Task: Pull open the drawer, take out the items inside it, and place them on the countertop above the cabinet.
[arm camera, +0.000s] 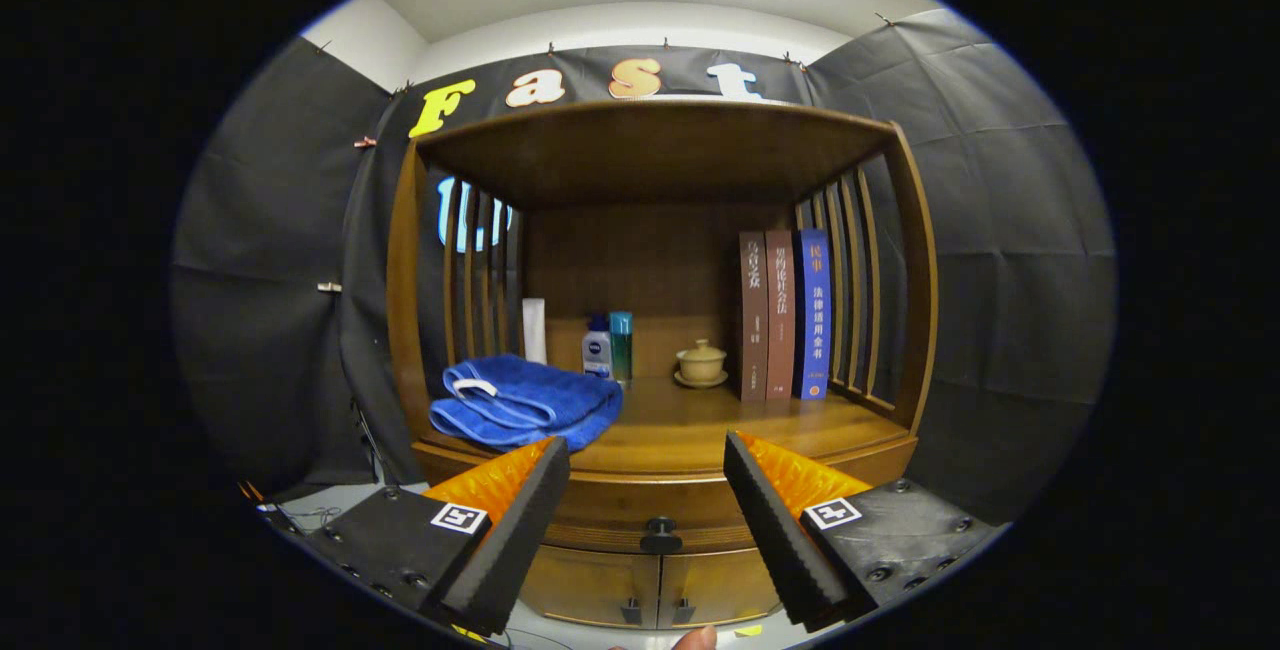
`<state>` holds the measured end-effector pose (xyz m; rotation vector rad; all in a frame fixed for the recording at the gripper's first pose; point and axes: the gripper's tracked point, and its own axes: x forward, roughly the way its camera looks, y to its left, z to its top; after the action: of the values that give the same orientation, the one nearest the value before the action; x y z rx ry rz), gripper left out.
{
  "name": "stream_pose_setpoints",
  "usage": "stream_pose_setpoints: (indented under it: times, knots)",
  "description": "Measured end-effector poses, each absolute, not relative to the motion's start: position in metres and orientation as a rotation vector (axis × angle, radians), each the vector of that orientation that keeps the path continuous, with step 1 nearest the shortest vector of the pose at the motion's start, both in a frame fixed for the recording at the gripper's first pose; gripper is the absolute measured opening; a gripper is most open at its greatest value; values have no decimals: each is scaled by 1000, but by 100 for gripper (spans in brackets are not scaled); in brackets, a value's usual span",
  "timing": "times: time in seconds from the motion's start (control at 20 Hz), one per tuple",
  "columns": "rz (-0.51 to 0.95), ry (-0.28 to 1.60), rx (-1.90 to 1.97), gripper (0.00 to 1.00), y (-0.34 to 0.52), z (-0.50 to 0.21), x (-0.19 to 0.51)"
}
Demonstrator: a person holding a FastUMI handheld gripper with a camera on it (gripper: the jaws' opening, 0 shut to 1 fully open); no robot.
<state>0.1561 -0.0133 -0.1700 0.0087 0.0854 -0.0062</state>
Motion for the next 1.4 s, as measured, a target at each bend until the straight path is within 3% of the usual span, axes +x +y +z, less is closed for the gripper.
stream_pose_setpoints:
  times: [0.75,0.8,0.95,1.0,1.2,1.4]
  knots:
    - [-40,272,20,98,-27,-326,219]
    - [-56,286,19,93,-29,-330,221]
    - [-57,320,57,53,-25,-338,219]
    - [-56,306,64,55,-25,-338,223]
    - [-54,311,42,35,-26,-335,216]
    - [-59,327,48,35,-25,-332,190]
